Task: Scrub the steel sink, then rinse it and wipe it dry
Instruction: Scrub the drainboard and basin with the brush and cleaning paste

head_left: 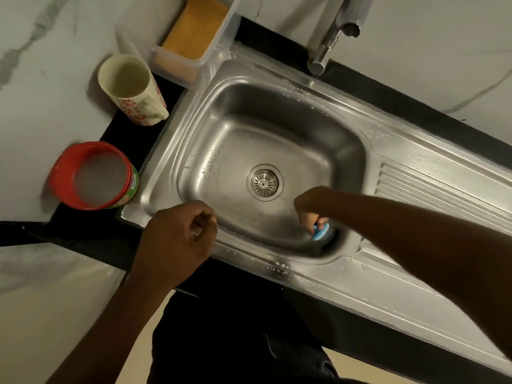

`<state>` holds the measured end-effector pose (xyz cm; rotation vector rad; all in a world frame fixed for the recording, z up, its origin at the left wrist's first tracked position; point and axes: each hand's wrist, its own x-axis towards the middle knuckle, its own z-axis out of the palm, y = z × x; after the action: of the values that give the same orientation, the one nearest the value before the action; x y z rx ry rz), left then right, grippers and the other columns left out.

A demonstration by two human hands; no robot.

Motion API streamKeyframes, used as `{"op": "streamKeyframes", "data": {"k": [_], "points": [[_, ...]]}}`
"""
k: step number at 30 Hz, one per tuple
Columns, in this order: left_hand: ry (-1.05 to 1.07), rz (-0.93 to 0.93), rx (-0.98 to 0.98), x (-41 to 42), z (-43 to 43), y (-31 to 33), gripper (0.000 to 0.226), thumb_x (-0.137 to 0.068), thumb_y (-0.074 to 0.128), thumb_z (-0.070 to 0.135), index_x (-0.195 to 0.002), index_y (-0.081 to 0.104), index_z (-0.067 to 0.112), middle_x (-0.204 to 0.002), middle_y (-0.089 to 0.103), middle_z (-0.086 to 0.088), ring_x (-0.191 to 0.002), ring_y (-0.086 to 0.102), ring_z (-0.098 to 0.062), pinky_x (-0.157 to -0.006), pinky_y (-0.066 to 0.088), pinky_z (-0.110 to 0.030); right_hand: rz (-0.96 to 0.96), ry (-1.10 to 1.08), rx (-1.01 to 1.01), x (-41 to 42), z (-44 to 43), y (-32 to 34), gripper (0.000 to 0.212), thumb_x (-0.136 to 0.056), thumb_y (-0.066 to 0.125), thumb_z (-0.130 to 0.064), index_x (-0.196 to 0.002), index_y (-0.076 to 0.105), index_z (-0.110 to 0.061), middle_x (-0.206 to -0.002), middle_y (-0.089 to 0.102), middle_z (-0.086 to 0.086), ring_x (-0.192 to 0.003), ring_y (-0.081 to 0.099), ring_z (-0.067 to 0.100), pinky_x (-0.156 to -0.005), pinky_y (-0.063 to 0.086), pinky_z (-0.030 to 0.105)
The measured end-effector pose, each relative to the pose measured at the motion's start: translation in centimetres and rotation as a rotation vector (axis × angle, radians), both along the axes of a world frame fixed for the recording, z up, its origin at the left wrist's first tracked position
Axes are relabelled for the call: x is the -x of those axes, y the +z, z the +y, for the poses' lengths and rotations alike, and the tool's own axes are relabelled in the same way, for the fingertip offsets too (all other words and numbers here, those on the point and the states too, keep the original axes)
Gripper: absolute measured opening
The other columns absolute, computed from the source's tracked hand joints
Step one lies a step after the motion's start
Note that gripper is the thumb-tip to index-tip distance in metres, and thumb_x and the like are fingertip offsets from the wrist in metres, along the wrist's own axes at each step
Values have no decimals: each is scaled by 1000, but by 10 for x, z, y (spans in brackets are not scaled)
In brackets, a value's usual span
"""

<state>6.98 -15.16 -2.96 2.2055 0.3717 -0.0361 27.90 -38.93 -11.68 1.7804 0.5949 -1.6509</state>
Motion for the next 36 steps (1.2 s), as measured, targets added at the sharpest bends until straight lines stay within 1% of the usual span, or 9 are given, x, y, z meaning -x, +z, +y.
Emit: {"op": "streamKeyframes", "data": {"k": [4, 7, 10, 13, 15, 20, 22, 30, 36], "points": [[4, 24, -7, 5, 3, -1, 9, -94, 74, 18, -91, 75, 27, -78, 72, 18, -78, 71, -2, -70, 59, -23, -530, 59, -242, -44, -10, 35, 2, -96, 65, -14, -96, 67, -13, -109, 69, 6, -107, 69, 28, -82, 53, 38], [-13, 16, -7, 5, 2, 0, 8, -95, 73, 18, -91, 75, 25, -77, 71, 17, -77, 70, -2, -70, 61, -27, -647, 195, -239, -39, -6, 31, 24, -99, 60, -8, -121, 68, -10, -133, 64, 11, -122, 64, 35, -90, 55, 46], [-14, 9, -3, 5, 2, -1, 9, -95, 73, 18, -90, 74, 25, -77, 71, 17, -76, 70, -3, -70, 63, -33, -487, 47, -236, -5, -3, 10, 20, -97, 59, -4, -114, 70, -7, -127, 66, 6, -119, 65, 32, -90, 54, 42], [-25, -2, 5, 6, 4, -1, 8, -96, 71, 22, -90, 73, 26, -77, 70, 18, -76, 71, -4, -69, 63, -38, -223, -95, -189, 24, 4, -9, 21, -86, 75, -4, -68, 64, -7, -83, 69, 3, -85, 70, 20, -73, 53, 29], [-34, -4, 2, 6, 5, -1, 8, -97, 71, 20, -90, 74, 25, -77, 71, 17, -76, 71, -5, -70, 63, -38, -199, -76, -150, 22, 3, -14, 20, -84, 79, -10, -69, 67, -8, -66, 64, 1, -63, 66, 13, -59, 50, 22], [-48, 13, -2, 9, 9, -3, 9, -97, 72, 16, -90, 74, 21, -77, 72, 13, -76, 71, -8, -72, 63, -37, -560, 79, -307, -27, -15, -11, 6, -92, 69, -10, -98, 70, -10, -124, 68, 10, -116, 67, 33, -89, 58, 40], [-55, 8, -9, 11, 10, -3, 8, -98, 71, 17, -91, 74, 20, -77, 72, 12, -75, 71, -8, -71, 63, -36, -643, 163, -311, -44, -20, -11, 24, -95, 69, -14, -119, 70, -14, -132, 64, 9, -122, 64, 33, -92, 56, 44], [-68, 20, -20, 7, 7, 0, 9, -97, 71, 19, -90, 75, 24, -78, 72, 15, -77, 71, -6, -71, 63, -36, -528, 38, -354, 1, -18, -31, 31, -95, 56, -5, -124, 68, -10, -131, 65, 12, -122, 64, 34, -91, 54, 41], [-81, 0, -35, 1, 2, 14, 8, -95, 73, 17, -90, 76, 23, -78, 72, 17, -80, 70, -6, -73, 61, -28, -309, -164, -352, 41, -16, -59, 18, -86, 76, -10, -103, 70, -7, -107, 73, 8, -89, 70, 22, -87, 61, 37]]}}
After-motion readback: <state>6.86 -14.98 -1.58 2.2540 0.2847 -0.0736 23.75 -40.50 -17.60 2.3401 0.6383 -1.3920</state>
